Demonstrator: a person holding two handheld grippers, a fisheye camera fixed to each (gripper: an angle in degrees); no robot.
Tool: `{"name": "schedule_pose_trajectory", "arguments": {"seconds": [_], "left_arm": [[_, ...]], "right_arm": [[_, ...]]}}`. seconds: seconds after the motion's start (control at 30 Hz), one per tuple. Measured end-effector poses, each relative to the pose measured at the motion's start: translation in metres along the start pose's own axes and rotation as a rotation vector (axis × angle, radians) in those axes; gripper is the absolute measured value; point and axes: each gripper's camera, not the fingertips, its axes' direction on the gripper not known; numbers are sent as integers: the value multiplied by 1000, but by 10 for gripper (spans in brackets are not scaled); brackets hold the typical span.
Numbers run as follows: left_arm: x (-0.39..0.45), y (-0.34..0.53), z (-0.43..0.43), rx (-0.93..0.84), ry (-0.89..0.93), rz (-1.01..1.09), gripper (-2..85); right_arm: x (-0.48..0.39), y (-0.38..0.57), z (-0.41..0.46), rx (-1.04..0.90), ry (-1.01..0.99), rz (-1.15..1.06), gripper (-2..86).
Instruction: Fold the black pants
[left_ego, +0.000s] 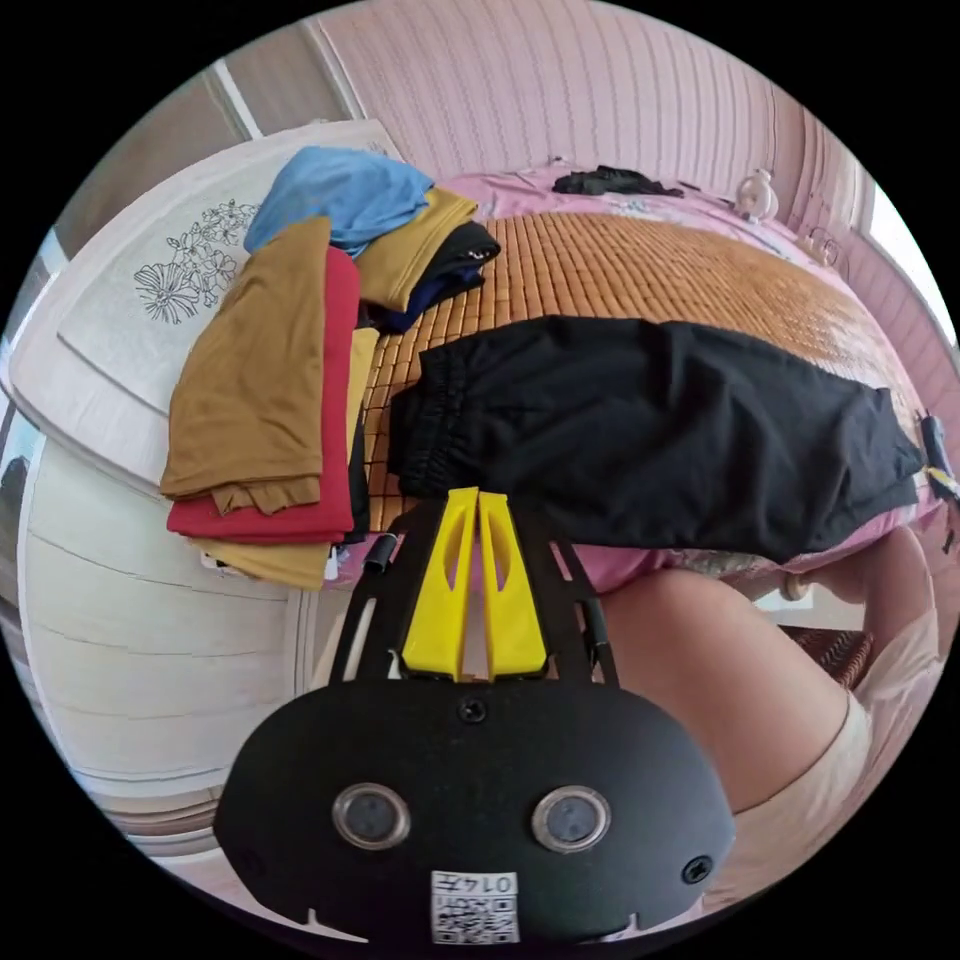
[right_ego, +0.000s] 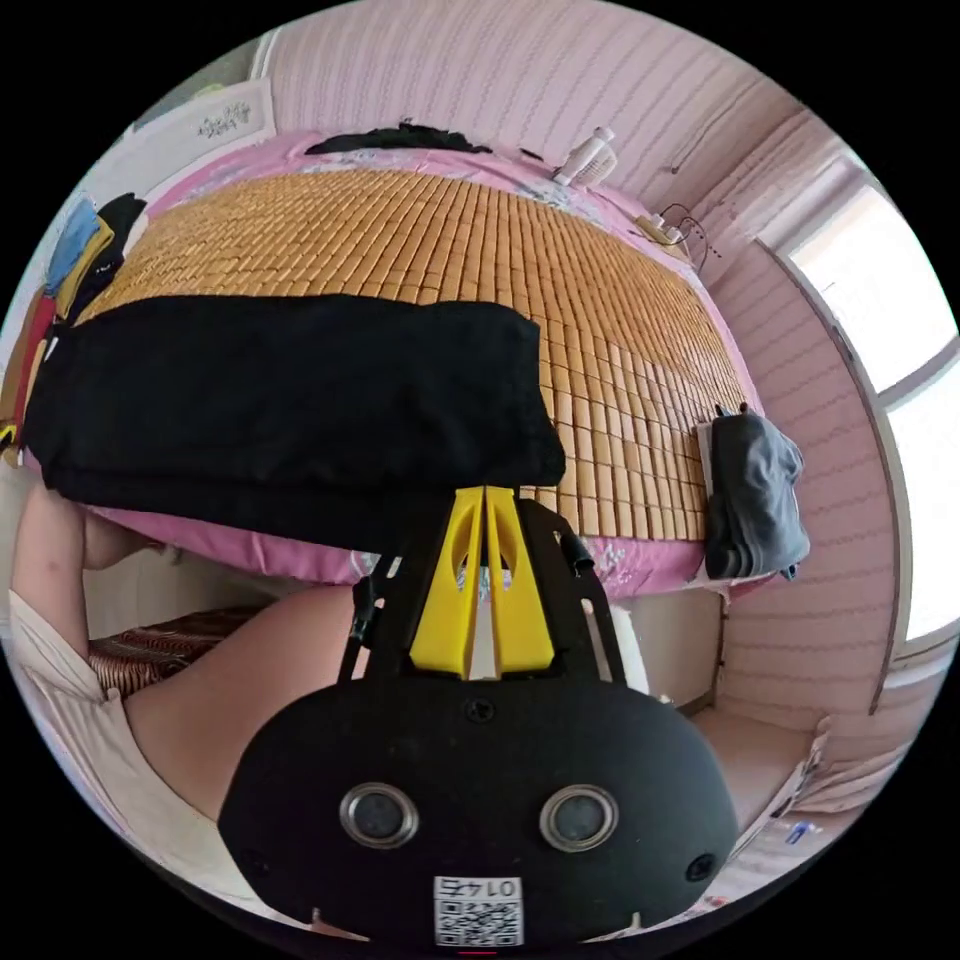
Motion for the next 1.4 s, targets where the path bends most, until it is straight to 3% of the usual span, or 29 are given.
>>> {"name": "schedule_pose_trajectory", "arguments": {"seconds": [0.27, 0.5, 0.63, 1.03, 1.2, 1.4], "left_arm": [[87, 56, -105, 164, 327, 148, 1], [209, 45, -132, 255, 422, 414, 57], [277, 27, -125, 211, 488, 548, 75], [407, -59, -67, 37, 469, 734, 97], [447, -82, -26, -101, 410, 766, 95], [466, -91, -18, -158, 340, 805, 24]], "right_arm": [[34, 98, -54, 82, -105, 263, 6], [61, 120, -53, 64, -218, 355, 69], [86, 112, -45, 87, -263, 402, 73], [174, 39, 50, -3, -371, 689, 111], [202, 27, 85, -89, -350, 759, 59], [220, 10, 37, 114, -473, 585, 10]]}}
